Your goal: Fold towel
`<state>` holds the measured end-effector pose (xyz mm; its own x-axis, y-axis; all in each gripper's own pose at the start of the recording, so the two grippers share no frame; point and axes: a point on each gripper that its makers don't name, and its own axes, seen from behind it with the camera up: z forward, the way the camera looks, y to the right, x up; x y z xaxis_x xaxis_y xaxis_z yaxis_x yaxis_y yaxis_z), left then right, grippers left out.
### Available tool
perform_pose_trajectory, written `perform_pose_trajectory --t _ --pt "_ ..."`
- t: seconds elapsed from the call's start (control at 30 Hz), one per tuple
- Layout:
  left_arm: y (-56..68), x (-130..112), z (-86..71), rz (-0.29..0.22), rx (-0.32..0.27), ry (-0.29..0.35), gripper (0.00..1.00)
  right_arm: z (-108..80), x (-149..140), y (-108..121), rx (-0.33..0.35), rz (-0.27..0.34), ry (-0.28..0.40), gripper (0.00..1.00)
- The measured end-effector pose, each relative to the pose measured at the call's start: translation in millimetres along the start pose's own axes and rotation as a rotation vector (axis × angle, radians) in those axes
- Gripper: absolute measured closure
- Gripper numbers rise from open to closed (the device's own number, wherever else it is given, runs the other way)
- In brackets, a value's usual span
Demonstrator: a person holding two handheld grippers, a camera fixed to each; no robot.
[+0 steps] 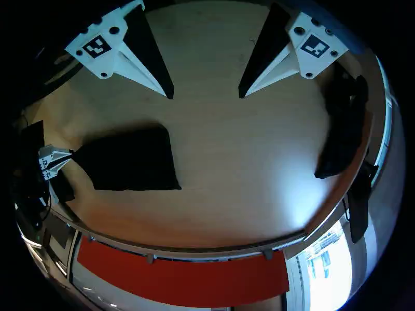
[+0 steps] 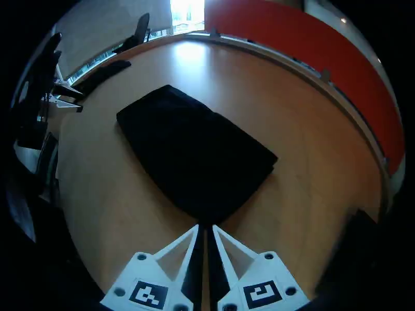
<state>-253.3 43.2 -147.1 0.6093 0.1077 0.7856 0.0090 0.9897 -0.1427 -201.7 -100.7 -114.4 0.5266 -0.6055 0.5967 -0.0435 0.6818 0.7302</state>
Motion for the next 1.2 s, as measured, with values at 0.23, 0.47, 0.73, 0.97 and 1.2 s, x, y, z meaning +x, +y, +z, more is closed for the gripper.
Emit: perform_pose_trajectory --t 0.23,0.47,0.73,0.97,1.2 --pt "-0.5 3 -0.1 0.004 -0.003 0.006 0.08 -13.0 13 6 -0.032 -0.012 0.019 0.96" --pt "-0.6 7 -1.2 0.003 -0.004 0.014 0.08 -31.2 29 19 -0.081 -0.039 0.022 0.96" --pt "1.2 11 -3.3 0.007 -0.005 0.024 0.08 -56.6 54 32 -0.126 -0.074 0.06 0.96" --pt "3.9 14 -4.3 0.005 -0.005 0.033 0.08 -78.3 69 46 -0.177 -0.111 0.083 0.96" --pt "5.3 15 -6.6 0.007 -0.004 0.038 0.08 -96.3 79 57 -0.216 -0.136 0.101 0.96"
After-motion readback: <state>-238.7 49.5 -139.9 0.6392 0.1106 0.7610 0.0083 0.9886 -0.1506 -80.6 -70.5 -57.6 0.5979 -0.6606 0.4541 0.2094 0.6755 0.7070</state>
